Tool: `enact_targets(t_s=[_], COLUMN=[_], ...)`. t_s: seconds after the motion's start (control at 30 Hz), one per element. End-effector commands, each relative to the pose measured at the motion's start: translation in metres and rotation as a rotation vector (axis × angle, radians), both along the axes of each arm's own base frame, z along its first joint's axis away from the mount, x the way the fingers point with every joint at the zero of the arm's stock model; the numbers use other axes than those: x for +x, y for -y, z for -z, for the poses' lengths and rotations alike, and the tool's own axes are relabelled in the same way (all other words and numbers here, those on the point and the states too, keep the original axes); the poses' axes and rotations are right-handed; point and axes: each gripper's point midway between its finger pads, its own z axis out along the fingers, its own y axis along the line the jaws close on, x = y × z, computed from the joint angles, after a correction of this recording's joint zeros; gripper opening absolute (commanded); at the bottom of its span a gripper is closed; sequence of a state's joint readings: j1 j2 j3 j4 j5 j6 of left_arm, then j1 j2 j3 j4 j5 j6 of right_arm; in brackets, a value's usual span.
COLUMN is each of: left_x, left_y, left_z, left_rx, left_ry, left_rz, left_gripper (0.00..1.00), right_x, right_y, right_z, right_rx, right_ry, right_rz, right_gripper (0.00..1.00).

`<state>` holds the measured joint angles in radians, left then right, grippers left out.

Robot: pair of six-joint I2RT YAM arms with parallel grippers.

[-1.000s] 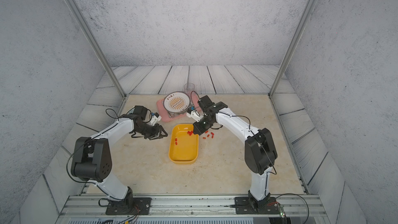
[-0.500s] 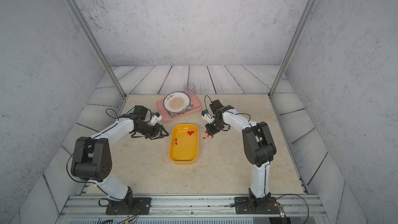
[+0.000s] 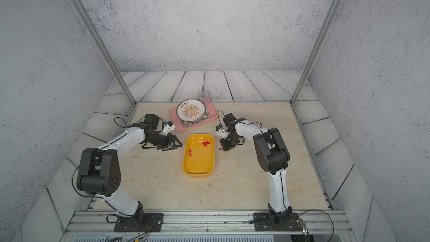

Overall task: Take the screw protection sleeves out of the storage box
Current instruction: Place the screw protection sleeve at the center of the board.

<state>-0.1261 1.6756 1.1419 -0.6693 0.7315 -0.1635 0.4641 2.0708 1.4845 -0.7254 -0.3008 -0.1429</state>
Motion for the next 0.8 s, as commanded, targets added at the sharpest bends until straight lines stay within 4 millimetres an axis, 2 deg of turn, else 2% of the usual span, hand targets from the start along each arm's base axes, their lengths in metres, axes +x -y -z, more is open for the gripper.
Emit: enact_targets(t_s=[0.0,0.2,0.27,0.37,0.47,0.53,0.67,0.77], left_x=[0.004,0.005,0.005,0.005,0.007,0.009,0.011,0.010], left_y=[0.002,0.002,0.002,0.001,-0.002,-0.006,-0.015,-0.019], left_z=[-0.010,-0.010,-0.012,-0.011,-0.012,-0.014,-0.020,-0.024], left_rx=[-0.017,-0.016,-0.016,-0.011,0.008,0.035,0.074,0.079], left_ry=[0.028,0.029,0.031,0.034,0.048,0.065,0.098,0.112], left_rz=[0.011,0.011,0.012,0.014,0.018,0.023,0.019,0.015], left_gripper=[0.46,0.46,0.46,0.46,0.46,0.46,0.46,0.48], right_x=[0.001,-0.001,-0.002,-0.003,-0.011,-0.019,-0.037,-0.049], right_y=[0.000,-0.002,-0.003,-0.008,-0.029,-0.050,-0.088,-0.115], right_z=[0.001,-0.014,-0.025,-0.051,-0.083,-0.099,-0.119,-0.120], right_rx=[-0.017,0.002,0.015,0.058,0.183,0.263,0.318,0.340], right_ry=[-0.003,0.002,0.007,0.035,0.023,0.016,0.052,0.027], right_rz=[-0.003,-0.018,-0.027,-0.038,-0.029,-0.030,-0.091,-0.109], right_gripper=[0.18,0.26,0.27,0.28,0.31,0.32,0.33,0.34])
